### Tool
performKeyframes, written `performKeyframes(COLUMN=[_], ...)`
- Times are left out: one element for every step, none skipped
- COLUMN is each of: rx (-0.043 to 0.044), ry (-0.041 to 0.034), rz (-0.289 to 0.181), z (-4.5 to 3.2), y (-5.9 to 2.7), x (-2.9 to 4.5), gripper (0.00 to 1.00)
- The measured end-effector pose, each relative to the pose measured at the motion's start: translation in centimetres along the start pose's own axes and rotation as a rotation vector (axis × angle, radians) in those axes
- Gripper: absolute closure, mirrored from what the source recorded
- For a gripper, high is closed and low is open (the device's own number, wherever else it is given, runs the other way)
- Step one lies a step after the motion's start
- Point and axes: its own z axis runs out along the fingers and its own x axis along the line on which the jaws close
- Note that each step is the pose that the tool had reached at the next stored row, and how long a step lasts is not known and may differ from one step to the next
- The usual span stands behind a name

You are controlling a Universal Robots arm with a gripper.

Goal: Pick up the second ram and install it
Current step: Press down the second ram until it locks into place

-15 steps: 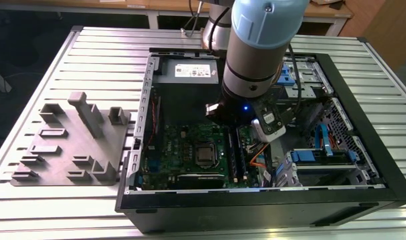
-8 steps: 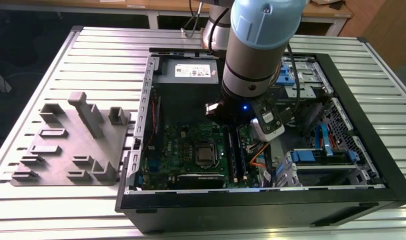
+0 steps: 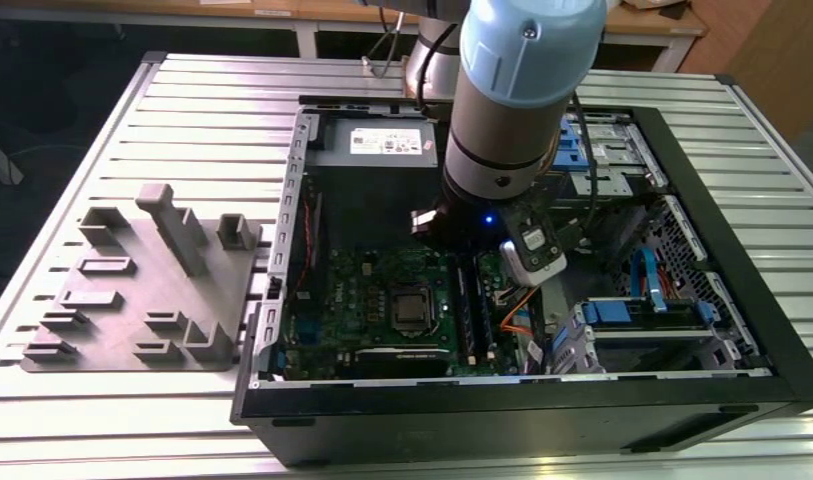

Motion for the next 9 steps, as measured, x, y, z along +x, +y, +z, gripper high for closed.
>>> performKeyframes(rx=[0.0,-0.0007,-0.0014,-0.0016,-0.002,-0.0026,-0.0027,-0.003,-0.0033], ry=[0.0,-0.0001,-0.0001,0.0,0.0001,0.0001,0.0002,0.0001,0.0], rz=[0.0,0.0,0.0,0.0,0.0,0.0,0.0,0.0,0.0], z=[0.01,0.06,0.13,0.17,0.2,0.21,0.21,0.22,0.26], y=[0.0,0.0,-0.01,-0.03,-0.03,-0.03,-0.03,-0.03,-0.04], x=[0.0,0.0,0.0,0.0,0.01,0.01,0.01,0.01,0.01], gripper=[0.93,0.93,0.93,0.93,0.93,0.93,0.93,0.93,0.93])
